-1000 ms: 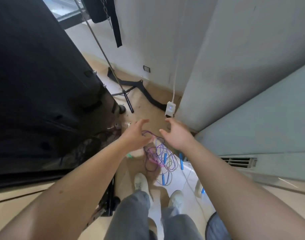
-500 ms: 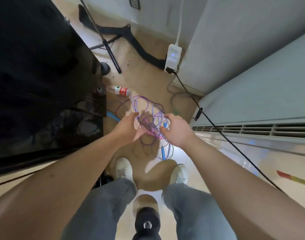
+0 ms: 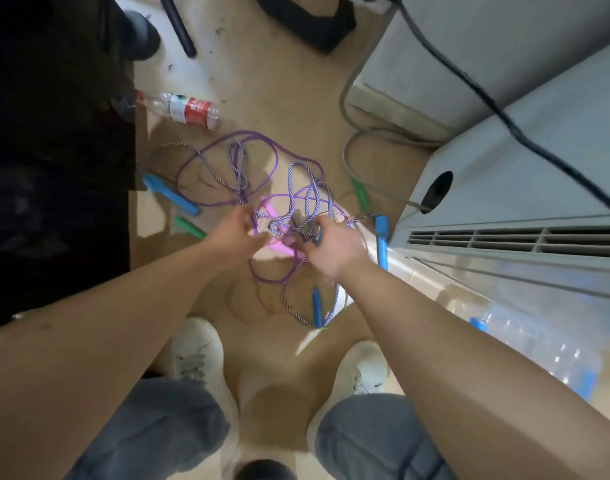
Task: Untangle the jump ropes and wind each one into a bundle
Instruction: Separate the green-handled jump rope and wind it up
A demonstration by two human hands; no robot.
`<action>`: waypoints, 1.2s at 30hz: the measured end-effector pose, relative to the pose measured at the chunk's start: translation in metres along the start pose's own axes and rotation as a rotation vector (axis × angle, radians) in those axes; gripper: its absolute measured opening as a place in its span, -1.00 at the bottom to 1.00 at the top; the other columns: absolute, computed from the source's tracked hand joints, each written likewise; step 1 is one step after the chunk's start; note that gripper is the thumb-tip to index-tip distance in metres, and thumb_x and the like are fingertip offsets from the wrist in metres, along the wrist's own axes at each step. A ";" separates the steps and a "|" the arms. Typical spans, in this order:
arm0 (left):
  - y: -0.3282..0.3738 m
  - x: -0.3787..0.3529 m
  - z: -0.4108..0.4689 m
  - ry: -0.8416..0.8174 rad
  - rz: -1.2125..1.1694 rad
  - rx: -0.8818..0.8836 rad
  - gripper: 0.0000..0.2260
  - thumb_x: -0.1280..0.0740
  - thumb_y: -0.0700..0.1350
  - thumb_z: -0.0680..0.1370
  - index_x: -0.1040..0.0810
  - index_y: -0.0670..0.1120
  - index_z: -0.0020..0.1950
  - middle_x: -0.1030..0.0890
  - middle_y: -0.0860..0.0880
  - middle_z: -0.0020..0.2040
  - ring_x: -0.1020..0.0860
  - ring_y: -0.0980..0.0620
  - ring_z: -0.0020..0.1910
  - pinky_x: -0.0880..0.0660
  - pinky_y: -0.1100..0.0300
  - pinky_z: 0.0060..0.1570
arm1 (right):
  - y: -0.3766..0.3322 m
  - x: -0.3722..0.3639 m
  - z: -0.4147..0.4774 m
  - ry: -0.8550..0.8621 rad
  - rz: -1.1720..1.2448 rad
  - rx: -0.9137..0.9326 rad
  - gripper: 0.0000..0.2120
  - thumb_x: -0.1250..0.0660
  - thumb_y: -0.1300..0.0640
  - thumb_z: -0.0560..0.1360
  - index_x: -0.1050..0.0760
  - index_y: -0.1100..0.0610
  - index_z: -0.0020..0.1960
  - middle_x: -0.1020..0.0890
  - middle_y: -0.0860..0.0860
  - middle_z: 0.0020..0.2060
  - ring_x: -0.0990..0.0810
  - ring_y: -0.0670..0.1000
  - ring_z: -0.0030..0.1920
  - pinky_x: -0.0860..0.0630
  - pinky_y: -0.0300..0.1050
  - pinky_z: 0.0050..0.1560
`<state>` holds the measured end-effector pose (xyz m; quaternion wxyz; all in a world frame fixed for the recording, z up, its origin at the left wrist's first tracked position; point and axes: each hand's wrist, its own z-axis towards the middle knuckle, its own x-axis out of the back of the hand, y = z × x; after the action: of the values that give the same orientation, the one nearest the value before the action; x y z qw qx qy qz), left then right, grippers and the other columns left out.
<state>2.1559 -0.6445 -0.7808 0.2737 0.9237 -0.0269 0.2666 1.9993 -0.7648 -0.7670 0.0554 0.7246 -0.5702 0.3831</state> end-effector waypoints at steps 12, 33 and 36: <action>-0.042 -0.068 0.098 -0.058 0.245 -0.045 -0.27 -0.42 -0.04 0.46 -0.18 0.06 0.57 -0.40 -0.11 0.41 -0.52 -0.12 0.25 -0.43 0.19 0.03 | 0.040 -0.094 0.111 -0.110 -0.074 0.114 -0.22 -0.36 -0.11 0.52 -0.04 -0.11 0.61 -0.03 0.09 0.61 -0.26 0.22 0.52 -0.32 0.07 0.46; -0.084 -0.100 0.032 -0.151 0.428 -0.093 -0.79 -0.36 -0.03 0.56 -0.61 -0.09 0.13 -0.66 -0.05 0.08 -0.59 -0.06 0.13 -0.41 0.25 0.02 | 0.059 -0.125 0.050 -0.134 -0.348 0.139 -0.61 -0.39 0.09 0.44 -0.47 0.07 0.26 -0.56 0.12 0.10 -0.53 0.20 0.20 -0.49 -0.05 0.11; -0.071 -0.091 0.014 -0.112 0.358 -0.131 -0.91 -0.39 -0.09 0.53 -0.61 -0.05 0.01 -0.64 -0.02 -0.05 -0.60 -0.08 0.05 -0.44 0.22 -0.05 | 0.052 -0.109 0.023 -0.041 -0.256 0.128 -0.74 -0.33 0.06 0.48 -0.54 0.07 0.15 -0.60 0.13 -0.01 -0.58 0.22 0.12 -0.53 -0.05 0.04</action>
<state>2.0985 -0.5997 -0.8717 0.2796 0.8979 -0.2232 0.2566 1.9593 -0.7091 -0.8690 0.0459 0.8013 -0.4485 0.3933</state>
